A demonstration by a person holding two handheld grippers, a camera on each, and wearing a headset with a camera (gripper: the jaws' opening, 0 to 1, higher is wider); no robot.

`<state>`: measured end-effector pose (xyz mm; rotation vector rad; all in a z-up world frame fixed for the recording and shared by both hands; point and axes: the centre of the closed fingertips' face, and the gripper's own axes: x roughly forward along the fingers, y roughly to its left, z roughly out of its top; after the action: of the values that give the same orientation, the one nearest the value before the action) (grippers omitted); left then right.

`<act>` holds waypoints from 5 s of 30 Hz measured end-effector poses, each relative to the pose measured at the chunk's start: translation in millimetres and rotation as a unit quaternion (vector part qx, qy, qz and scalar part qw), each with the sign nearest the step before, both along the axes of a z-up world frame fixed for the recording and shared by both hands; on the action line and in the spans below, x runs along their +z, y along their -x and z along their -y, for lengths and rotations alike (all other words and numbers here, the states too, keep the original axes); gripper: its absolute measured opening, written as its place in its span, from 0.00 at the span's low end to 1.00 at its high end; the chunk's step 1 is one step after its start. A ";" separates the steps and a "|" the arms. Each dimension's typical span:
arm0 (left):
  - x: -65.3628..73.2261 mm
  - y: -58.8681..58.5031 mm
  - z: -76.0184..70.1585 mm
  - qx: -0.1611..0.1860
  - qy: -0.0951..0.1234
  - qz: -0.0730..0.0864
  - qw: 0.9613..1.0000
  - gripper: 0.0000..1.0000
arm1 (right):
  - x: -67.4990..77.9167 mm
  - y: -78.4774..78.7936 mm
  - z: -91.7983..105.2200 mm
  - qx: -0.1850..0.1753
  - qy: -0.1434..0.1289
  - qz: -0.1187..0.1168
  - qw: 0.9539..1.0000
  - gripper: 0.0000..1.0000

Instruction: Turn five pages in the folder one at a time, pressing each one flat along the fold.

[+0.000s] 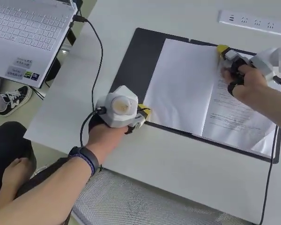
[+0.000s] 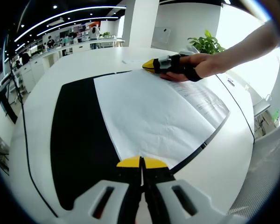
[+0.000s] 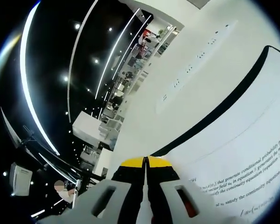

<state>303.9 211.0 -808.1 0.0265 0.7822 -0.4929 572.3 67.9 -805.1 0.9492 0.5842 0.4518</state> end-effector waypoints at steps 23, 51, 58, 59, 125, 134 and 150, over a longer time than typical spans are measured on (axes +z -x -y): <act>2.0 1.4 1.3 0.005 0.001 0.001 1.000 0.00 | -0.2 50.7 -6.7 0.091 0.010 0.017 0.996 0.00; 5.9 9.0 3.2 -0.001 0.011 0.006 1.000 0.00 | 29.1 187.9 -17.2 0.180 0.005 0.033 0.983 0.00; 5.2 9.0 2.8 0.001 0.014 0.007 1.000 0.00 | 29.2 219.3 -19.5 0.212 0.010 0.030 0.977 0.00; 5.2 9.1 2.8 0.001 0.014 0.007 1.000 0.00 | 28.8 221.6 -19.4 0.214 0.010 0.029 0.976 0.00; 29.6 21.8 7.1 0.003 0.015 -0.026 1.000 0.37 | 20.7 292.7 18.8 0.250 0.132 0.031 0.959 0.26; 56.5 22.7 3.0 0.002 0.016 0.006 1.000 0.42 | 42.2 285.3 50.6 0.237 0.177 0.070 0.953 0.32; 104.5 27.0 -5.1 0.001 0.004 0.059 0.998 0.52 | 81.8 288.9 88.2 0.223 0.240 0.126 0.936 0.46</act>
<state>276.9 216.1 -703.6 0.0467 0.6652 -0.4883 283.5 -20.2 -723.3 0.2759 0.6363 0.7807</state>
